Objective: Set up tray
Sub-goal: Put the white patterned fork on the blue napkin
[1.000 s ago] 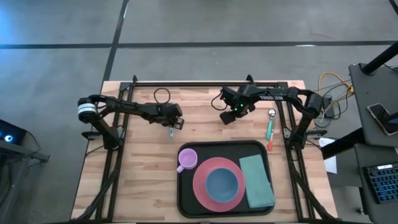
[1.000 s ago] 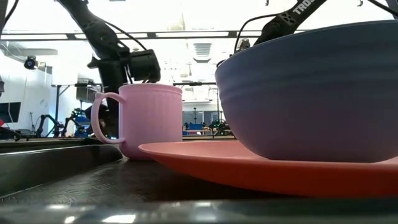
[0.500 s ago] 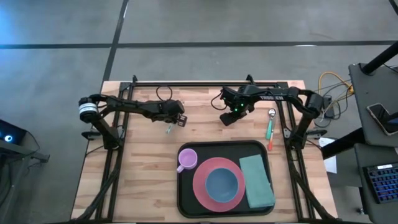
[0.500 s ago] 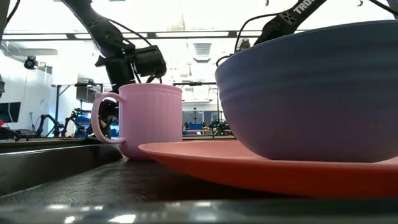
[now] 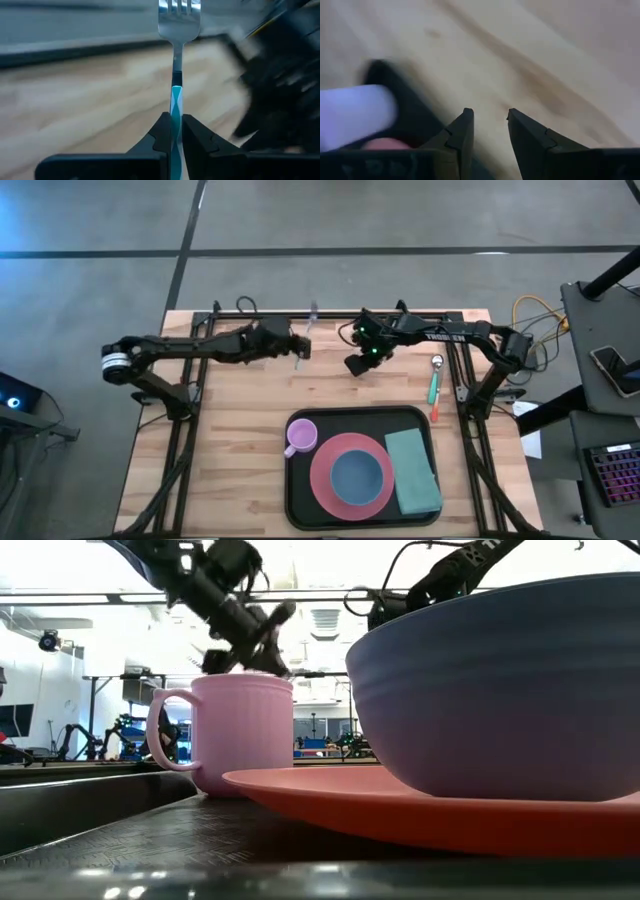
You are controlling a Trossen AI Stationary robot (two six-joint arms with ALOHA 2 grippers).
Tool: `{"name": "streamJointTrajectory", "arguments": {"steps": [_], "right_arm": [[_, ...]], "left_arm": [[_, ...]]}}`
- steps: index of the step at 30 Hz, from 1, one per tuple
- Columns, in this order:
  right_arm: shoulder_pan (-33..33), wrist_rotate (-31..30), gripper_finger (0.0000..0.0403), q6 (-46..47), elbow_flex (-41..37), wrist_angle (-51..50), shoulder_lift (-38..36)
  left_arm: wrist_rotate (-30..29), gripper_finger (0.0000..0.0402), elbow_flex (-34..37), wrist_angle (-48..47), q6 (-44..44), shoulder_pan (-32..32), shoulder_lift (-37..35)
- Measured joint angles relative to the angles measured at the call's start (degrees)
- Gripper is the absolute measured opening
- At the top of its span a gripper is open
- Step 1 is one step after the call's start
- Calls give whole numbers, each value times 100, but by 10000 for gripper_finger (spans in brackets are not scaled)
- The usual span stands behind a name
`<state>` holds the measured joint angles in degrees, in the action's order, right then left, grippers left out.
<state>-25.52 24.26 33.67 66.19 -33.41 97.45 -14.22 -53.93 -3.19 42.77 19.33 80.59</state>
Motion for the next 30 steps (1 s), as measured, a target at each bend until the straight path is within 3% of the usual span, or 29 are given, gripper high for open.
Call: {"name": "streamJointTrajectory", "arguments": {"steps": [10,17,22,30], "right_arm": [[128,676,107,-22,-2,2253,-567],[195,732,122,-72,1,3626,-1137],[294,727,151,157,2,3999,-1287],[497,275,224,144,0,4003,-1305]], "left_arm": [[413,7,299,2274,-330,35,-1081],[969,7,343,2879,-309,39,-1226],[1247,7,342,3665,-281,-24,-1042],[1600,7,35,3809,-292,-70,-709]]}}
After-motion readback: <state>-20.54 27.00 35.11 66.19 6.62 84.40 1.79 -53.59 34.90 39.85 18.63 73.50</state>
